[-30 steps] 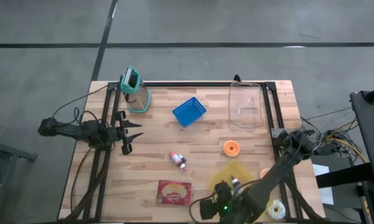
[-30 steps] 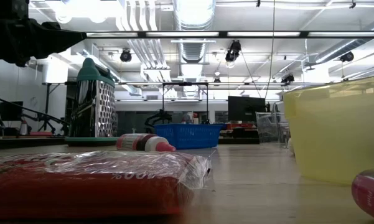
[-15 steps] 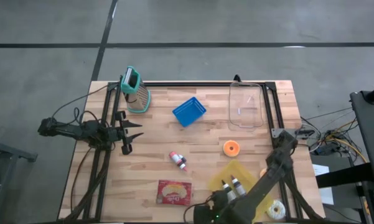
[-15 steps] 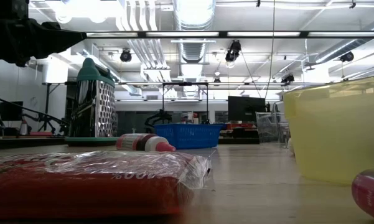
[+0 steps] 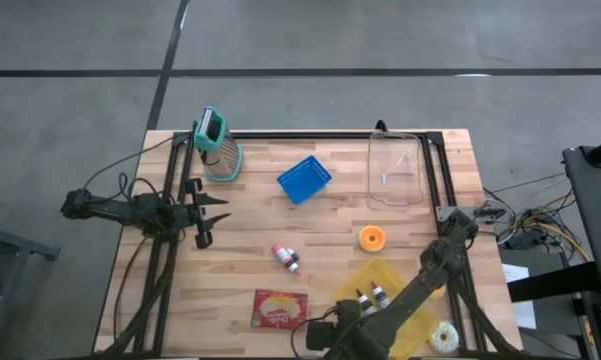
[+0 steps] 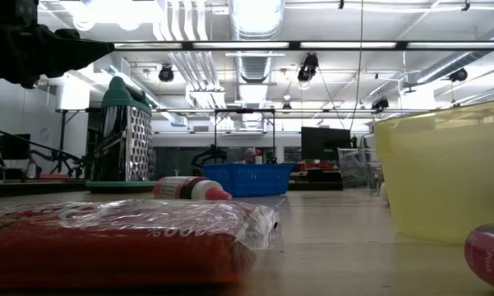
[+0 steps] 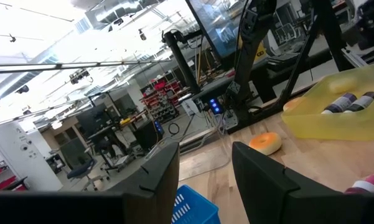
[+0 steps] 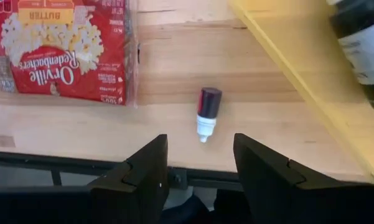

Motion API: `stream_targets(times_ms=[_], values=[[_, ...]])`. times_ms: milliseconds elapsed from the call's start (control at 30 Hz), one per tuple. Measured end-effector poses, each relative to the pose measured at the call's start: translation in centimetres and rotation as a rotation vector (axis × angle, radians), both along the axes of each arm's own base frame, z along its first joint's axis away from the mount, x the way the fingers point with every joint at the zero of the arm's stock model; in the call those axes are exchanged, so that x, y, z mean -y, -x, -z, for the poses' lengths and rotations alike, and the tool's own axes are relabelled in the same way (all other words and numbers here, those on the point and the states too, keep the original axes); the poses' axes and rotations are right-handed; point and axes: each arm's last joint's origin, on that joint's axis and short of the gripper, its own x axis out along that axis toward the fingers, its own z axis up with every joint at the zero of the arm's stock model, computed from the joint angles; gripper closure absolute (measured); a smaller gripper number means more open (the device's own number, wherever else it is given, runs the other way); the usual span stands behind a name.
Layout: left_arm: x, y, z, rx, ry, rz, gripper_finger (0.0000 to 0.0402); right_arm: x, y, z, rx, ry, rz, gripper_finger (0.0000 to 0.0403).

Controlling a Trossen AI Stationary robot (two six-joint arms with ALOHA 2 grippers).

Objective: Pick & Place Food Item
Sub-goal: Put the small dark red food coloring into the yellow bin

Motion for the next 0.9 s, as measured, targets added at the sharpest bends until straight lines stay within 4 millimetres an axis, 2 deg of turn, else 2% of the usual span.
stream_targets(times_ms=[367, 900], values=[[0.0, 0.0, 0.0, 0.0, 0.0, 0.0, 0.025, 0.0, -0.6, 2.8, 0.012, -0.012, -0.004, 0.0223], [0.0, 0.0, 0.0, 0.0, 0.0, 0.001, 0.025, 0.3, -0.9, 5.0, -0.005, -0.044, 0.003, 0.0239]])
